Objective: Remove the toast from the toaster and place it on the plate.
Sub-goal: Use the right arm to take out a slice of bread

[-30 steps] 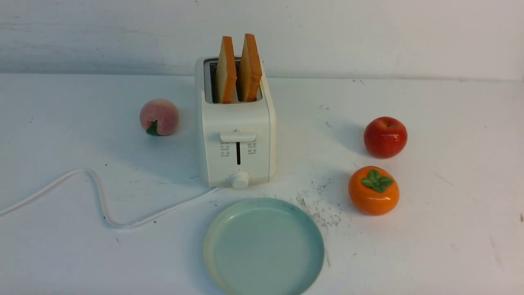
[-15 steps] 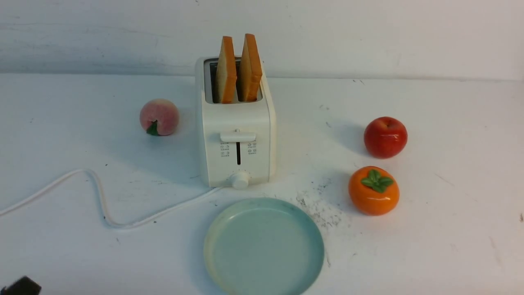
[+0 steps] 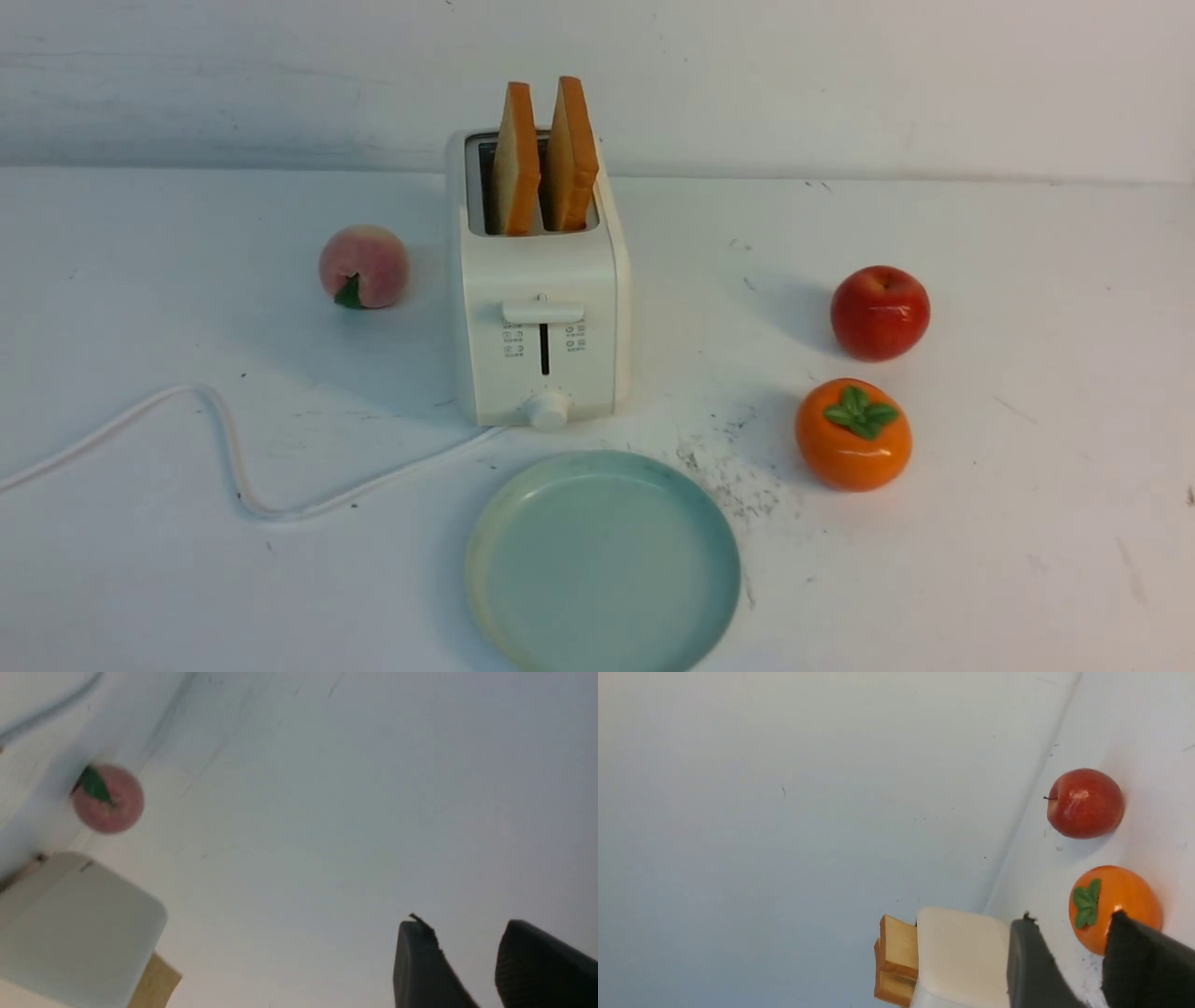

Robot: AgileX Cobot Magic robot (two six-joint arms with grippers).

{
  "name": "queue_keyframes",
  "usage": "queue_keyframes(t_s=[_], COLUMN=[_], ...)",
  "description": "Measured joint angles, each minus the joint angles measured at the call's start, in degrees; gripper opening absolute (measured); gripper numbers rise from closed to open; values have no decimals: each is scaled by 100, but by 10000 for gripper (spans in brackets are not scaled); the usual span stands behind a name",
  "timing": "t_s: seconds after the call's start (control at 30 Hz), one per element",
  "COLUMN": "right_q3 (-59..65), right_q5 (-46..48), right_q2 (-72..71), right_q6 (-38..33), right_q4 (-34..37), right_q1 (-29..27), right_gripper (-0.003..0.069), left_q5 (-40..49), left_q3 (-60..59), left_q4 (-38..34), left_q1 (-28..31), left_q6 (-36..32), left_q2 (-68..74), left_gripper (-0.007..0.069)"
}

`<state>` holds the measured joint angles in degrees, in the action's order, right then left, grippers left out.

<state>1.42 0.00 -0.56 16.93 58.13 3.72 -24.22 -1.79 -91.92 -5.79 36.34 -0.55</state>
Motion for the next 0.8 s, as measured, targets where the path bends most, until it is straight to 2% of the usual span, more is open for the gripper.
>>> queue_keyframes(t_s=[0.2,0.37,0.43,0.47,0.53,0.63,0.67,0.7,0.8], right_q3=[-117,-944,-1337,-1414,-1914,-2432,-2469,-2756,-3307], right_q5=[-46,-231,-158,-123,344,1173,1240,1783,2776], right_q2=[0,111,406,443,1061,1891,1955,2549,3507], right_q6=[-495,-1914,-2580,-2645,-3370,-3965,-3965,-4209,-4386], right_q4=[-158,-492,-526,-526,-552,-609,-609,-639,-659], right_q1=[0,0,0,0,0,0,0,0,0], right_gripper=[240,240,230,228,169,64,56,-1,-15], left_q5=[654,1415,1536,1541,1557,1557,1557,1557,1557], left_q3=[0,0,0,0,0,0,0,0,0], left_q4=[-112,103,102,101,-37,-226,-240,-336,-396], left_q1=[0,0,0,0,0,0,0,0,0], left_q6=[-439,-1752,-2084,-2109,-2302,-2357,-2356,-2362,-2362], left_q2=[0,0,0,0,0,0,0,0,0], left_gripper=[238,238,238,238,238,238,238,238,238])
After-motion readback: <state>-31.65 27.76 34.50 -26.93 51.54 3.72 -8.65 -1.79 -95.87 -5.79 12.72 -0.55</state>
